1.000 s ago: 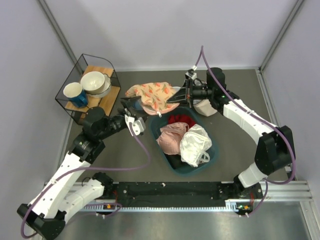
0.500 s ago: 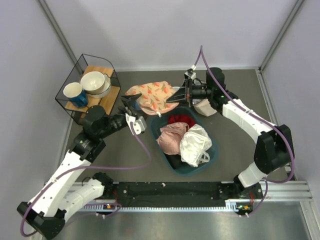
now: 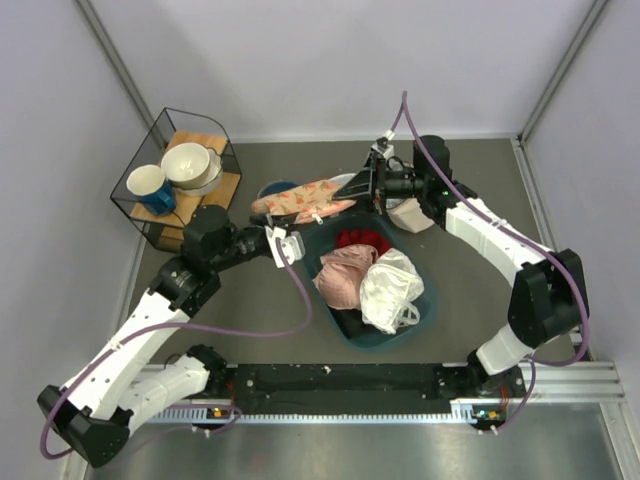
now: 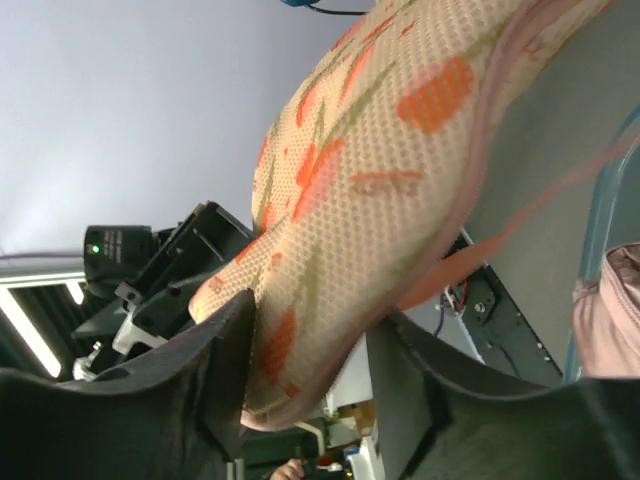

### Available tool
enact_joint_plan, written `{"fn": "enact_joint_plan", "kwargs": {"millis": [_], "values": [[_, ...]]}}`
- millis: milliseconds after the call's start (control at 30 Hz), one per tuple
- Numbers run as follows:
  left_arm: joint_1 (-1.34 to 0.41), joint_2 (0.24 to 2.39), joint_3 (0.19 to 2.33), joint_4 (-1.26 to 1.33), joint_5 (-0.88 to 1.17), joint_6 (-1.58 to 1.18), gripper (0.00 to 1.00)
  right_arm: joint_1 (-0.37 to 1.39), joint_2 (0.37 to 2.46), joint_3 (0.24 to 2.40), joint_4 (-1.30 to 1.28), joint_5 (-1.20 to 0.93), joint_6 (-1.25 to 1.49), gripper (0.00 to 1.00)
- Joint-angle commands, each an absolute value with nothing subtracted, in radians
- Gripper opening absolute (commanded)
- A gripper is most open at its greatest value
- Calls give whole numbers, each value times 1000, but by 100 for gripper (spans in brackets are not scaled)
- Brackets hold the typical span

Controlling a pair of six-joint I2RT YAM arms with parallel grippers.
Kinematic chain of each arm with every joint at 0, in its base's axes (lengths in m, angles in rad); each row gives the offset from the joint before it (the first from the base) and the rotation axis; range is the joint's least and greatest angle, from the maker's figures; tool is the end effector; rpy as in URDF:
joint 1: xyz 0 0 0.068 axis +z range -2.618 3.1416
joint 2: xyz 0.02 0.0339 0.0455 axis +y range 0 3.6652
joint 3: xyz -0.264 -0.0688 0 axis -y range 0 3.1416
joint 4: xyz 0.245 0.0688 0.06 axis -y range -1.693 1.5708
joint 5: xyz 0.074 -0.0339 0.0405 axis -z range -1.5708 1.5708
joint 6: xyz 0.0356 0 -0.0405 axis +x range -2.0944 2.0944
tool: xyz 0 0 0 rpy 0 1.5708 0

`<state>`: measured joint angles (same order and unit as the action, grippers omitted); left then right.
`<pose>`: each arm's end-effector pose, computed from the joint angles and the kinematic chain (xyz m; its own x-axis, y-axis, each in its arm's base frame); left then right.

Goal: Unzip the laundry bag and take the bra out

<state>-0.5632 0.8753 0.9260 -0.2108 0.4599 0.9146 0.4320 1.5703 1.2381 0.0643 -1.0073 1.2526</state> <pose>0.1582 -0.1186 0.3716 0.5904 0.4669 -0.6584 0.6247 0.2521 0.7390 0.3150 0.1784 0.3297 -0.9908 0.1019 -0.0891 -0.0733 0.1502 0.9859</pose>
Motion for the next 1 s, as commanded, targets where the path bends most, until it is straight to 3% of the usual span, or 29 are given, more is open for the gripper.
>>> {"fn": "enact_joint_plan", "kwargs": {"millis": [0, 167, 400, 667, 967], "values": [[-561, 856, 997, -144, 390, 769, 0, 433, 1540, 1293, 3, -982, 1128, 54], [-561, 873, 1112, -333, 313, 585, 0, 430, 1441, 1397, -306, -783, 869, 59], [-561, 787, 1014, -238, 275, 423, 0, 431, 1266, 1379, -390, -525, 686, 69], [-561, 776, 989, -262, 304, 387, 0, 613, 1229, 1439, -432, -543, 471, 64], [-561, 782, 980, -264, 336, 359, 0, 704, 1347, 1503, -391, -664, 551, 55]]}}
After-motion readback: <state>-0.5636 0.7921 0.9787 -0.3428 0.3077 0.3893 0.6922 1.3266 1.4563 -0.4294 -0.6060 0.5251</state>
